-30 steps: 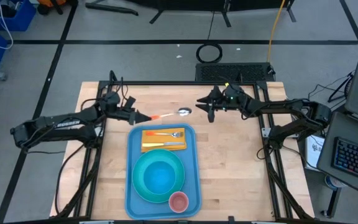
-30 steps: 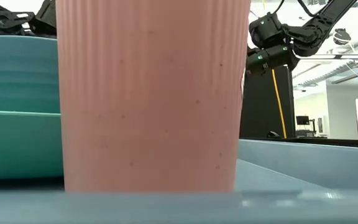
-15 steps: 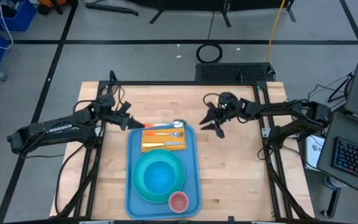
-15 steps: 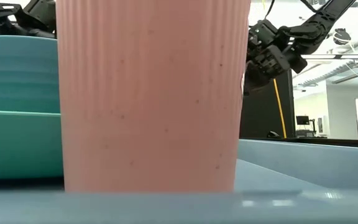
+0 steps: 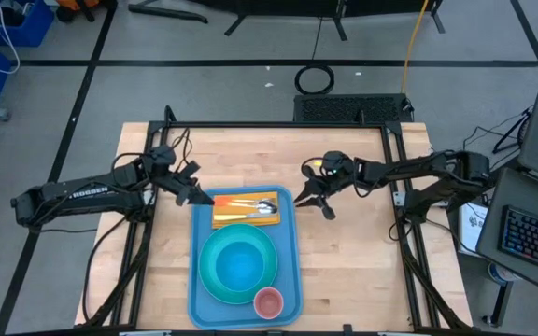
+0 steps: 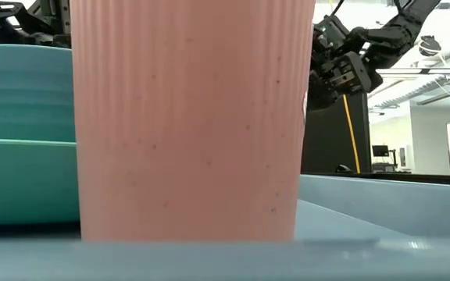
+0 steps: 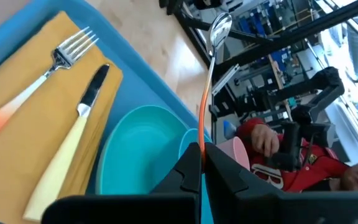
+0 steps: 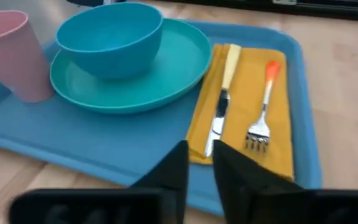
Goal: Set up tray
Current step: Put the orange spoon in between the yellow knife and the orange fork on the yellow napkin on the blue serving tray
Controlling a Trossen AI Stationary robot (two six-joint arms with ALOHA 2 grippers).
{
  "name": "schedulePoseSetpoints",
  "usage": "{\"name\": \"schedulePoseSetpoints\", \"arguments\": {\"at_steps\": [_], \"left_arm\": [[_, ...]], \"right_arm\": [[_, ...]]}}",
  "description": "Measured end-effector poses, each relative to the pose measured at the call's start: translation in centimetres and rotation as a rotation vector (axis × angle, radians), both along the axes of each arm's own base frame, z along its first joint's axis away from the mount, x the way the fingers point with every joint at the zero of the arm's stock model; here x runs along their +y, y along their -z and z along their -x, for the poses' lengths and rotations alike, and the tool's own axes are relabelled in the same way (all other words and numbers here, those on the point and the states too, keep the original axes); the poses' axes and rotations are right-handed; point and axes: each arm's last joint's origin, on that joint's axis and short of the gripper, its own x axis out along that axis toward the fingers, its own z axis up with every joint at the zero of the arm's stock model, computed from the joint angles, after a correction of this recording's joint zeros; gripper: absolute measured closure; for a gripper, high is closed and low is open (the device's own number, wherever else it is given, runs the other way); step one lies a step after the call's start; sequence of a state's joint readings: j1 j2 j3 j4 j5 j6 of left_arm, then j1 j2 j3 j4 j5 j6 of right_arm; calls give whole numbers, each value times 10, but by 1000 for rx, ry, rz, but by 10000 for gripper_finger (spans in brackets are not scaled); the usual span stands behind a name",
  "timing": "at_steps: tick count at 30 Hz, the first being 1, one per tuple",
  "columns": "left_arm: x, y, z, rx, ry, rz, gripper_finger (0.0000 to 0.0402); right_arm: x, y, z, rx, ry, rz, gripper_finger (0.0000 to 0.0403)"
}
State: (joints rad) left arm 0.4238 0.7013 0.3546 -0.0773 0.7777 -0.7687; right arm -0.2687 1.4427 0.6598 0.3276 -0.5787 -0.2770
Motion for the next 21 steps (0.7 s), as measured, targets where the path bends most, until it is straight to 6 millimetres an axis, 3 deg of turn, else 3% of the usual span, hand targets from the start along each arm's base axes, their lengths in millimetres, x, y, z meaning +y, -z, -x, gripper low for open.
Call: {"name": "schedulePoseSetpoints", "arguments": {"at_steps": [3,16,21], "left_arm": [[-1,0,0,1,4,-7,397],[-2,0,-1,-7,20,-21,397],[-2,1,0,-3,34,-18,397]], "right_arm": [[0,8,-5,-10,-45,-11,393],[-6,37,-50,78,-68,-92,403],[-8,51,-57,118,-69,-100,403]]}}
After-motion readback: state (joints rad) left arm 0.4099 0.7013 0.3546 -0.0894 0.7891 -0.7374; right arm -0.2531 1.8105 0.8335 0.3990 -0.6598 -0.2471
